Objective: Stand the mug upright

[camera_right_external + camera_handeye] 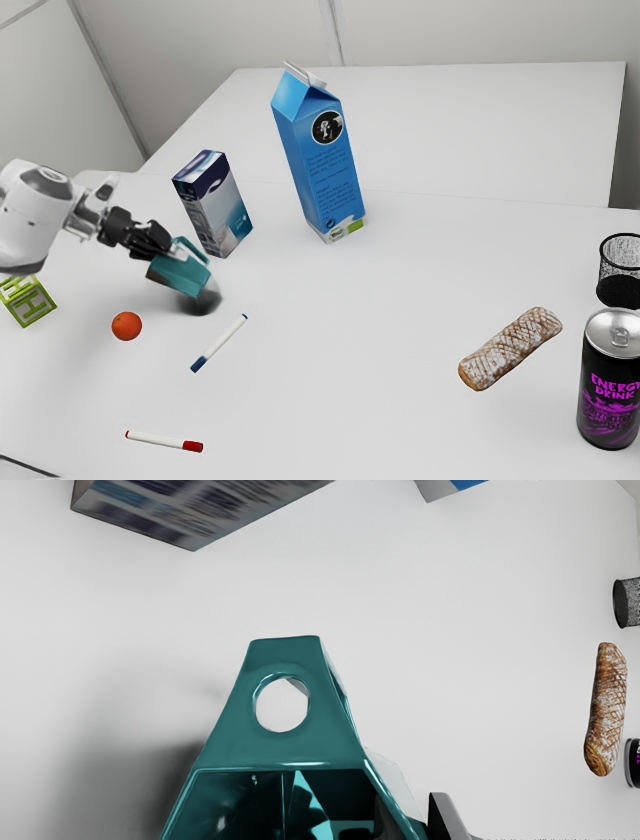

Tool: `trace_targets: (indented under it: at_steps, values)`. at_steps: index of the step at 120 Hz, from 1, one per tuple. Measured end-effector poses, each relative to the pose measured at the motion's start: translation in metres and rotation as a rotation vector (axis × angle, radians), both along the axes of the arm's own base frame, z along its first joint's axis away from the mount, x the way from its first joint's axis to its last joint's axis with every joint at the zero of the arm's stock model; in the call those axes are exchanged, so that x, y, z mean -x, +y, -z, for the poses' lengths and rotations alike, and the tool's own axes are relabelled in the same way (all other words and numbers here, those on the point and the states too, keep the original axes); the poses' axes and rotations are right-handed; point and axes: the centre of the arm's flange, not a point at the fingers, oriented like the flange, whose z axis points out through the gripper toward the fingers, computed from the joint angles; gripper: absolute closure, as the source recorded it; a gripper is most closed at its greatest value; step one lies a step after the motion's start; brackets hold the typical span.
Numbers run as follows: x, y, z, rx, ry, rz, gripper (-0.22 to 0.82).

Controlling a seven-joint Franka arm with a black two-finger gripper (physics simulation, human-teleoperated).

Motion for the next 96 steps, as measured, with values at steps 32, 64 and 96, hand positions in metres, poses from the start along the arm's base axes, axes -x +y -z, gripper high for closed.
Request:
trace_targets:
  at_steps: [32,64,96]
  values:
    - [-0.007,-0.042,-0.052,-0.205,0.004,0.161,0.73]
    - [-0.012,-0.087,-0.084,-0.482,0.099,0.285,0.73]
    - [-0.020,-0.124,-0.088,-0.680,0.118,0.286,0.74]
